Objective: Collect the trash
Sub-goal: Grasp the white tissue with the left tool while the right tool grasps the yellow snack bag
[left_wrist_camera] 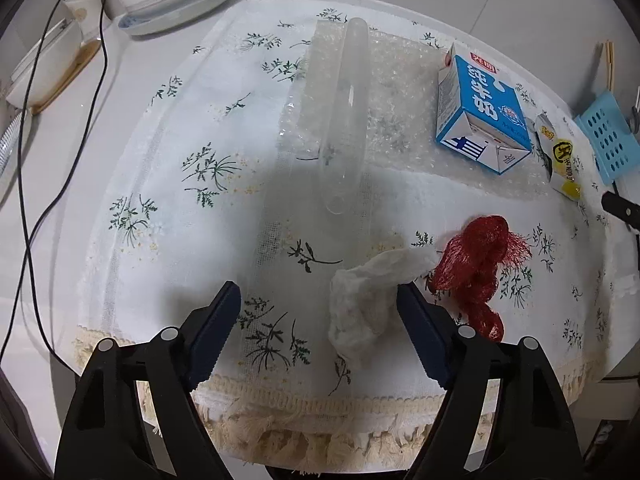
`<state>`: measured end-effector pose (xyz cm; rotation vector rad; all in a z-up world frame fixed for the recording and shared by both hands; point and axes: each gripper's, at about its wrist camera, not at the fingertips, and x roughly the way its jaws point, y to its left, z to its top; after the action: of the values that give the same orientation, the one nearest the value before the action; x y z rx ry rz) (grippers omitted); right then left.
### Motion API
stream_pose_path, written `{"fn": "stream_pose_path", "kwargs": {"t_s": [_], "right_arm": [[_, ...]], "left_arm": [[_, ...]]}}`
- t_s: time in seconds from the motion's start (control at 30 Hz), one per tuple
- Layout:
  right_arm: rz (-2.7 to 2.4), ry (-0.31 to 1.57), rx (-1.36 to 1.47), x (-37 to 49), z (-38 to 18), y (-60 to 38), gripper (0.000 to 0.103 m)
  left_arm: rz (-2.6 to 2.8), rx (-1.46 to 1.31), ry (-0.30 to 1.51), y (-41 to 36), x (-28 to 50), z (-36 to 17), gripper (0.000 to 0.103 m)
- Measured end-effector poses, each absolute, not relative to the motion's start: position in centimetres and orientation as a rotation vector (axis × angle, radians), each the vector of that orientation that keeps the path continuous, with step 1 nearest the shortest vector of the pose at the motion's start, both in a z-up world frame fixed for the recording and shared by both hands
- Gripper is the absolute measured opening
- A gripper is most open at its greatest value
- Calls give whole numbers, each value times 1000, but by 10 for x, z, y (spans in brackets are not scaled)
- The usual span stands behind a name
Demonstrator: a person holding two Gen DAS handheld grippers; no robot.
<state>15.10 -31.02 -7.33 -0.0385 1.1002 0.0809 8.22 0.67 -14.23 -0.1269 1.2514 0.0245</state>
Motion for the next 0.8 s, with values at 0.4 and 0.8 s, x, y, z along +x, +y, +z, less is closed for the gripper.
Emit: {"fn": "stream_pose_path", "kwargs": {"t_s": [0.4, 0.8], "right_arm": [[67, 1256, 32, 225, -114, -311, 68], [2, 1303, 13, 238, -124, -303, 32]], "left_arm": [[51, -142, 1258, 5, 98, -142, 49], [51, -173, 1248, 7, 93, -136, 15]]}}
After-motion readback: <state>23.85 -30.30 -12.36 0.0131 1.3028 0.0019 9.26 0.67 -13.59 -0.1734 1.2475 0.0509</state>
